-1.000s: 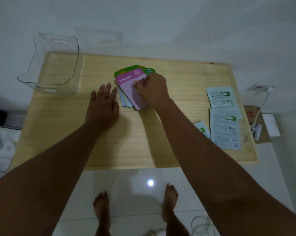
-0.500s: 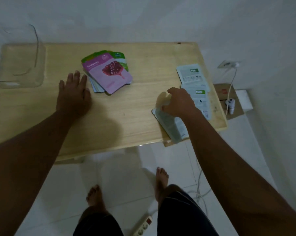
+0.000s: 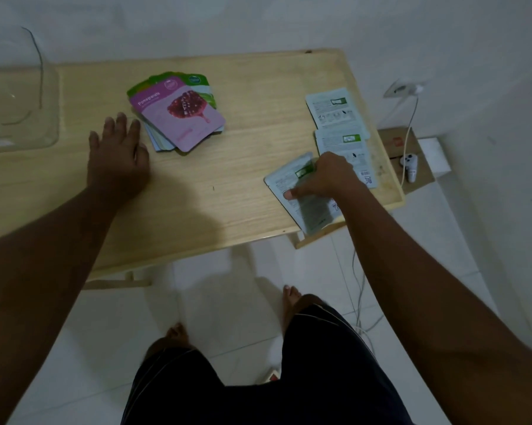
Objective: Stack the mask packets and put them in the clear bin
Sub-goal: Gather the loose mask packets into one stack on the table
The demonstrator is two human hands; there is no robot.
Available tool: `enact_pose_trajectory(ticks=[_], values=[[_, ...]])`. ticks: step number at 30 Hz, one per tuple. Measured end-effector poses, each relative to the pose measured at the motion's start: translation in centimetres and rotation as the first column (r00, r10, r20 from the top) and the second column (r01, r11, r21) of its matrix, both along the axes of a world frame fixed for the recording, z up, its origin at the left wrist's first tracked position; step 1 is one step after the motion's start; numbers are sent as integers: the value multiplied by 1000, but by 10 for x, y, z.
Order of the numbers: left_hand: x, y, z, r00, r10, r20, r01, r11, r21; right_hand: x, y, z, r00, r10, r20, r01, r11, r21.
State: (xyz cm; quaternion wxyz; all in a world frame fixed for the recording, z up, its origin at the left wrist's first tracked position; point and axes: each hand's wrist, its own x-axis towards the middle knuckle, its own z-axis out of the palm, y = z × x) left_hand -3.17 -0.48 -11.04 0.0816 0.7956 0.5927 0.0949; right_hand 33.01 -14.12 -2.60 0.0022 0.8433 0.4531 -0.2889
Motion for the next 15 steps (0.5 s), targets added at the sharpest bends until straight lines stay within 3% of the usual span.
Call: enact_pose_trajectory(ticks=[7,11,15], values=[[-2,2,-3,1000,-22,-14,22,1000,22,9,8,1,996,-4,-89,14,994,107],[0,2,0,999,-21,-44,21,1000,7,11,25,11,978,-45,-202,95,964,246],[2,0,2,1000,-7,-22,7,1000,-13,-3,56,30,950,16,-311,111,915,388]])
